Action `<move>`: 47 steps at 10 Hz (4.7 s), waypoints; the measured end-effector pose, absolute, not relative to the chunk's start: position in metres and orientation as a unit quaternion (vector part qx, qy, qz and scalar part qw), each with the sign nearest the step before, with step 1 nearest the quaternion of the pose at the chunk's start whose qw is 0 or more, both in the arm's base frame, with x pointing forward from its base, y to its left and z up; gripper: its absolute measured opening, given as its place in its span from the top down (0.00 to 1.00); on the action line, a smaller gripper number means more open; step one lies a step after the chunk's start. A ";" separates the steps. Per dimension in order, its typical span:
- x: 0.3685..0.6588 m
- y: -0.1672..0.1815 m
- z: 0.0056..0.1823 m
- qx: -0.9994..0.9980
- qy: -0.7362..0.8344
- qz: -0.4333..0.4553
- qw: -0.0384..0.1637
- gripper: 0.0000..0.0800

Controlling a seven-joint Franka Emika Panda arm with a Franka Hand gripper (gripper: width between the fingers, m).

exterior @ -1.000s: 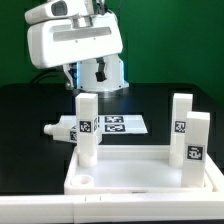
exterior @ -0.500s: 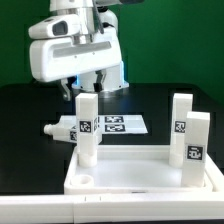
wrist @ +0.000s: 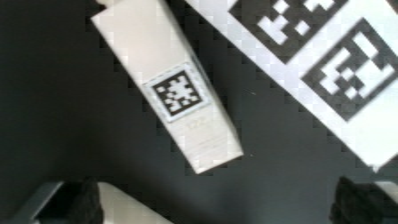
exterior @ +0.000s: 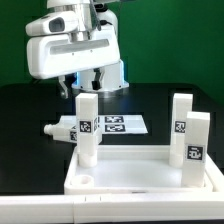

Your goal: Assemble desk

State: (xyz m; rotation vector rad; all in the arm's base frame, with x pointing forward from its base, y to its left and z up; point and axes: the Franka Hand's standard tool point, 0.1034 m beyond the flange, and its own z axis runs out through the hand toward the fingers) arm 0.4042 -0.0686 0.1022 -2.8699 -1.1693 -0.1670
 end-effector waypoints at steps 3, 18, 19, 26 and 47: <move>0.429 -0.077 0.119 -0.887 -0.457 -0.055 0.024 0.19; 0.464 -0.137 0.101 -0.872 -0.484 0.032 0.062 0.19; 0.453 -0.132 0.090 -0.871 -0.486 0.038 0.062 0.19; 0.429 -0.111 0.063 -0.866 -0.499 0.031 0.023 0.19; 0.364 -0.133 0.012 -0.992 0.113 0.053 0.000 0.64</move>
Offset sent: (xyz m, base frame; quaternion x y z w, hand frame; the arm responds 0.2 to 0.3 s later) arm 0.0284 0.0130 -0.0344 0.0748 0.0484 -0.1256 0.9881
